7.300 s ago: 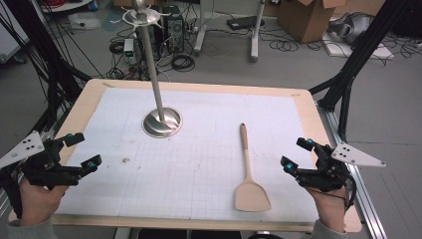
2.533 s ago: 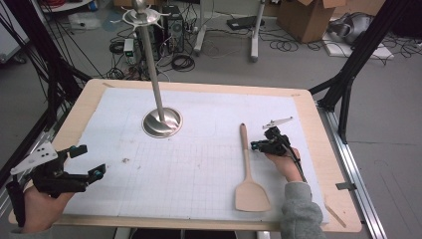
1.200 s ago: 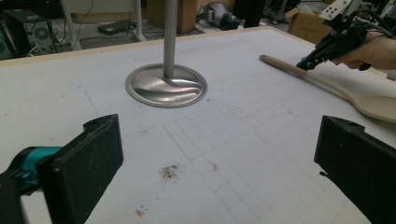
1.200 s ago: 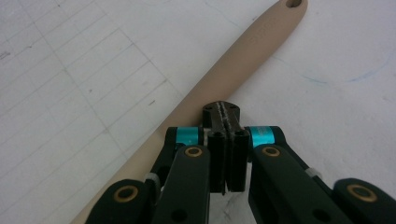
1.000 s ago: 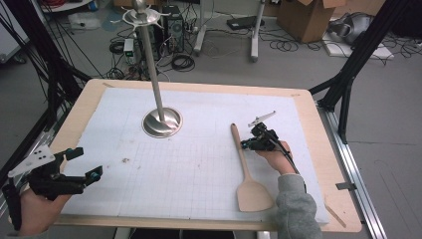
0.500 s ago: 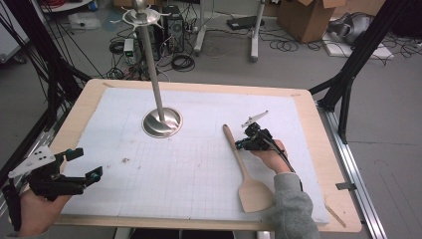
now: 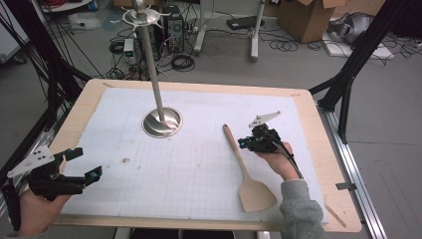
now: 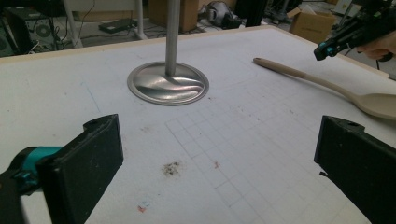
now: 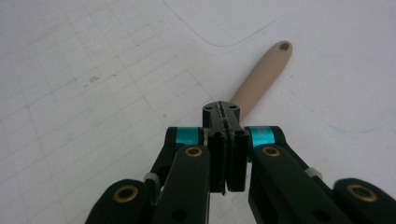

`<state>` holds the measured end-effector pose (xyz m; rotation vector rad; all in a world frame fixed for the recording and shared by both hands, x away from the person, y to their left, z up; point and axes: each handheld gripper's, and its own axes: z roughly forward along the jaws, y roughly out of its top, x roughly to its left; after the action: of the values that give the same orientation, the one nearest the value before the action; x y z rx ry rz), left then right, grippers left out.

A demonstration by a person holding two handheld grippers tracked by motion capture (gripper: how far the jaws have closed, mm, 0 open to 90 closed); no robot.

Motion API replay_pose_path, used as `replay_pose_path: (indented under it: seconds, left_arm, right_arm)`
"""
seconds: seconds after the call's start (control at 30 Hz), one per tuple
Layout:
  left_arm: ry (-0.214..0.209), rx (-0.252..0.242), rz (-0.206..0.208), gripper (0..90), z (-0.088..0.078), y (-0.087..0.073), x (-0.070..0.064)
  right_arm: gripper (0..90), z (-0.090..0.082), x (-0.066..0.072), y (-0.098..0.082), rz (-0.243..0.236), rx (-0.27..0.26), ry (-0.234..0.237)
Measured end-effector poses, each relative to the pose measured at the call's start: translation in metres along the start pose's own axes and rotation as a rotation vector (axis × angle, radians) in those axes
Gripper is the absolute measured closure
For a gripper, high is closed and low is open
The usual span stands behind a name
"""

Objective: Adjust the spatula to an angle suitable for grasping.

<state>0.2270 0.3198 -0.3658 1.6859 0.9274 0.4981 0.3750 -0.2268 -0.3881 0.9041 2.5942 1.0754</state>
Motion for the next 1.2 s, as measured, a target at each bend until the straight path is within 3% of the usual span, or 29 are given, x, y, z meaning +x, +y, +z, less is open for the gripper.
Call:
replay_pose_path:
  seconds: [0.3,0.5,1.2]
  left_arm:
    - [0.006,0.007,0.001,1.7,0.002,0.000,0.000]
    - [-0.001,-0.001,-0.001,1.7,0.001,0.001,0.000]
    - [-0.001,0.010,-0.002,1.7,0.005,0.000,0.000]
  right_arm:
    - [90.0,-0.012,0.032,-0.004,-0.072,-0.023,0.006]
    - [90.0,-0.020,0.043,-0.015,-0.065,-0.039,0.041]
    - [90.0,0.007,0.061,-0.035,-0.127,0.142,0.053]
